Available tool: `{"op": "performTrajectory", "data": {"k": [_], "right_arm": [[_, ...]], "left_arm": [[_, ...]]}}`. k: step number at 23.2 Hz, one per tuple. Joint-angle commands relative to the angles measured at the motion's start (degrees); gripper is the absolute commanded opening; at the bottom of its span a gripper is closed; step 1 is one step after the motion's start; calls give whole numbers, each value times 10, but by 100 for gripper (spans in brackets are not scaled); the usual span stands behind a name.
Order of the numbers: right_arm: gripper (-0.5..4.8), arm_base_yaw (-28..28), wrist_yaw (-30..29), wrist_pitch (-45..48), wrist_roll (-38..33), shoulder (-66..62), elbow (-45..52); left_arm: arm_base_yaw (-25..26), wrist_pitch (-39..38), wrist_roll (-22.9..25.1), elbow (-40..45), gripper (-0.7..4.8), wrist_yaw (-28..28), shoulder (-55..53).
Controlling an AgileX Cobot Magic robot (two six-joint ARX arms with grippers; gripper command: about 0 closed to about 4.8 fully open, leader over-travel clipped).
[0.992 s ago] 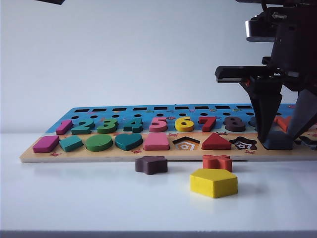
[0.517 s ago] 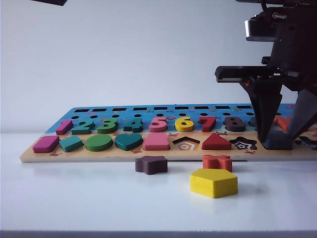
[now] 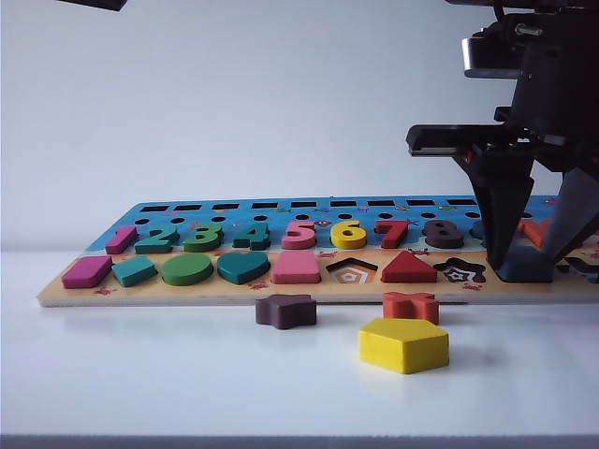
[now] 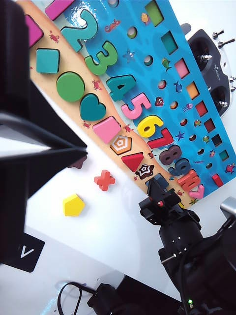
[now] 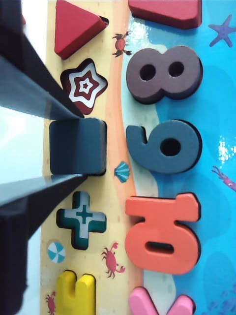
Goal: Insert the cube into the slot.
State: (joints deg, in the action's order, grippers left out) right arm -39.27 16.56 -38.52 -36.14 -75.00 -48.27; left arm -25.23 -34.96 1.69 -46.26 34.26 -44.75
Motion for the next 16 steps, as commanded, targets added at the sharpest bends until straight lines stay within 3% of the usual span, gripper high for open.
{"op": "performTrajectory", "data": {"k": [1, 11, 16], "right_arm": [[131, 0, 6, 9, 2, 0, -1], [242, 0, 17, 7, 2, 0, -1], [259, 0, 17, 8, 2, 0, -1]], "left_arm": [[0, 8, 2, -1, 10, 4, -2], [1, 8, 2, -1, 10, 4, -2], [1, 8, 2, -1, 10, 4, -2]]}}
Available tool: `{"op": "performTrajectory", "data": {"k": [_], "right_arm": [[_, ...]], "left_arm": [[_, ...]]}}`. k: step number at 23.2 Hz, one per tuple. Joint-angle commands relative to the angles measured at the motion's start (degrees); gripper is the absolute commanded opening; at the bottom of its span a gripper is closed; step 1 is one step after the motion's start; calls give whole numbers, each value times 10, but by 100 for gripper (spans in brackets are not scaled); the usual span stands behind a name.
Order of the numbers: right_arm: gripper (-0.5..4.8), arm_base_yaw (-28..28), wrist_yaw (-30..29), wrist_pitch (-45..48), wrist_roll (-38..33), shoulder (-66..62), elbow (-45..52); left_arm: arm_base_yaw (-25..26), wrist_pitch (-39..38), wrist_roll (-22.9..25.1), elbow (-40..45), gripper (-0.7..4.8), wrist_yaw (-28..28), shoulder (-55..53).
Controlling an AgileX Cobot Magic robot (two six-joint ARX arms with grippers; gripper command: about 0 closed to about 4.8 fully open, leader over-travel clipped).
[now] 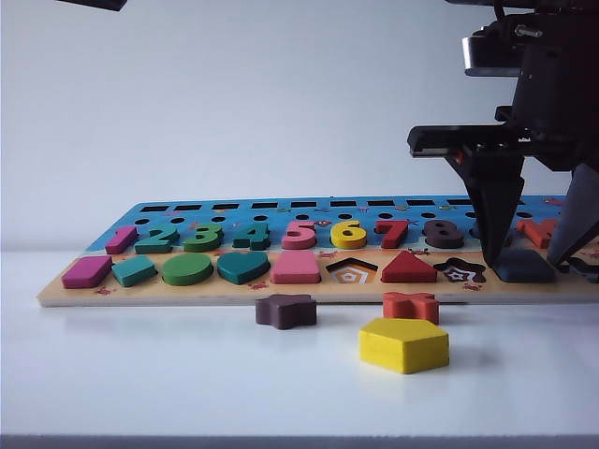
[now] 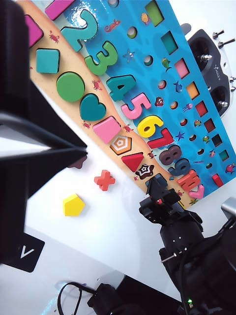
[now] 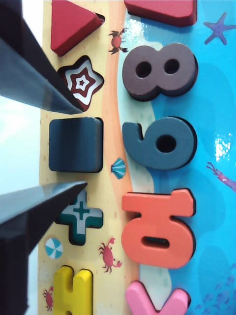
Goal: Insert the cube into the slot.
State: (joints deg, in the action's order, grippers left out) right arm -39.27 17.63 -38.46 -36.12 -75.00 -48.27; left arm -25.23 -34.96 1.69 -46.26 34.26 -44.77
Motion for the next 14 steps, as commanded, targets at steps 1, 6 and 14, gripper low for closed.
{"op": "performTrajectory", "data": {"k": [1, 6, 14], "right_arm": [[262, 0, 6, 7, 2, 0, -1], [262, 0, 6, 21, 0, 30, -2], [262, 0, 6, 63, 32, 135, -2]], "left_arm": [[1, 8, 2, -1, 10, 4, -2], [1, 8, 2, -1, 10, 4, -2], [1, 8, 2, -1, 10, 4, -2]]}}
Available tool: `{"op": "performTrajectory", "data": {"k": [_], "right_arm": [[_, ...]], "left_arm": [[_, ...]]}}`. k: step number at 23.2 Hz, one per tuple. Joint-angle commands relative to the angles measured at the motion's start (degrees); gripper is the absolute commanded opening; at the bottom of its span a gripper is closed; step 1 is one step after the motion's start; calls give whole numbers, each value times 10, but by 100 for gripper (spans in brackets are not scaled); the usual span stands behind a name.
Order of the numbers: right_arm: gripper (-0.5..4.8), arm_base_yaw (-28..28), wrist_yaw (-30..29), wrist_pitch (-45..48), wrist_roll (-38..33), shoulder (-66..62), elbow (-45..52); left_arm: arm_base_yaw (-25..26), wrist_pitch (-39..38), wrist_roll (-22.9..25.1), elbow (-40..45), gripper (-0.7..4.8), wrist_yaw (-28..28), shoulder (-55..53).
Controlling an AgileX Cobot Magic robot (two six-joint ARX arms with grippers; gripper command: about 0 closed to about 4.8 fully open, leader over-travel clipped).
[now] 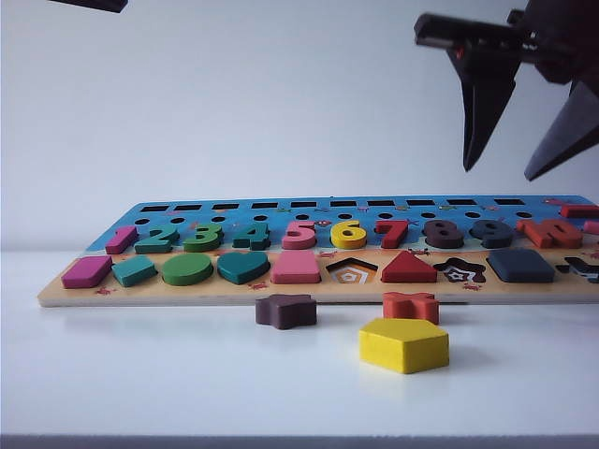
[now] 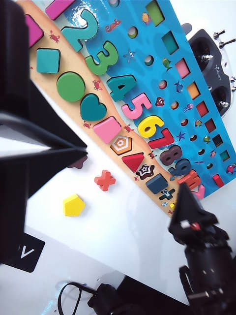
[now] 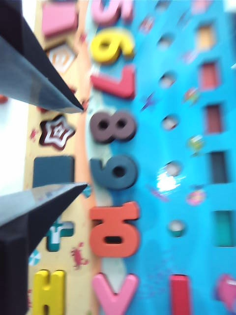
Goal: Insert the cube into the slot.
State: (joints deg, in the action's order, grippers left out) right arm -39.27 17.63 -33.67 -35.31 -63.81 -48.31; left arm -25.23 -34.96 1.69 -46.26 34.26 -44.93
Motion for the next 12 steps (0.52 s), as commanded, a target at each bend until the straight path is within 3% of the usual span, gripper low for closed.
{"op": "performTrajectory", "data": {"k": [1, 7, 12], "right_arm": [[261, 0, 6, 15, 37, 38, -2], [252, 0, -15, 23, 177, 120, 7], [251, 28, -113, 85, 190, 168, 56]], "left_arm": [[1, 8, 2, -1, 10, 4, 0], [1, 9, 2, -1, 10, 4, 0], [1, 10, 3, -1, 10, 4, -1]]}}
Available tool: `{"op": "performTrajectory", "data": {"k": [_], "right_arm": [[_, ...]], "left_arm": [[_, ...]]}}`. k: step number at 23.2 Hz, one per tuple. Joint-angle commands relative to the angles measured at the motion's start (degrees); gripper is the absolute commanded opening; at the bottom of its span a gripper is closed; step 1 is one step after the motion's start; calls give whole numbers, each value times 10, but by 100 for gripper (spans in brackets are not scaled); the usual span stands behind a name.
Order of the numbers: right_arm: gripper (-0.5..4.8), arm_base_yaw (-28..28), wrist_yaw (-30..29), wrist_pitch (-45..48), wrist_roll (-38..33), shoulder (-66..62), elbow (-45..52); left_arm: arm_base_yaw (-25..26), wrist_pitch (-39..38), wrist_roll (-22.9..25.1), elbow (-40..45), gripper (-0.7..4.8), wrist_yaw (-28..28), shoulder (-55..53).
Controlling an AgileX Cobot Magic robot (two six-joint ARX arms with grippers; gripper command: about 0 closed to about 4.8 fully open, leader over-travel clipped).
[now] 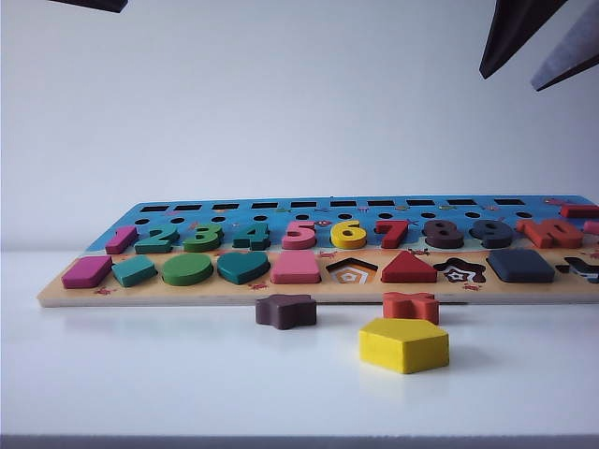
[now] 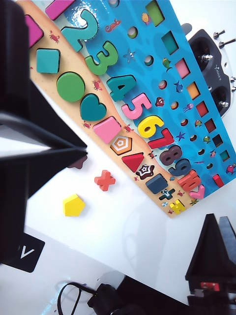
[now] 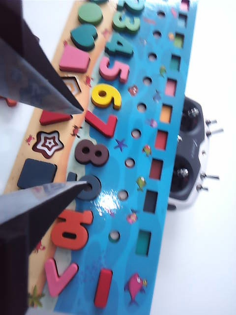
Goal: Insert the cube into the slot.
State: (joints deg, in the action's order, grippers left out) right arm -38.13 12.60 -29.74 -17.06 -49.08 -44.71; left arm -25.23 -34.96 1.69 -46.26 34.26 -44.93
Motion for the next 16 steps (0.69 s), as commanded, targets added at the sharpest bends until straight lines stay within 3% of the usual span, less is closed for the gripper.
{"op": "performTrajectory", "data": {"k": [1, 6, 16], "right_arm": [[251, 24, -83, 57, 8, 31, 31], [251, 67, -151, 115, 8, 91, 91], [251, 148, -154, 159, 8, 250, 211]], "left_arm": [[1, 12, 3, -2, 10, 4, -1], [1, 35, 3, -2, 10, 2, -1], [6, 69, 3, -2, 10, -12, 24]]}}
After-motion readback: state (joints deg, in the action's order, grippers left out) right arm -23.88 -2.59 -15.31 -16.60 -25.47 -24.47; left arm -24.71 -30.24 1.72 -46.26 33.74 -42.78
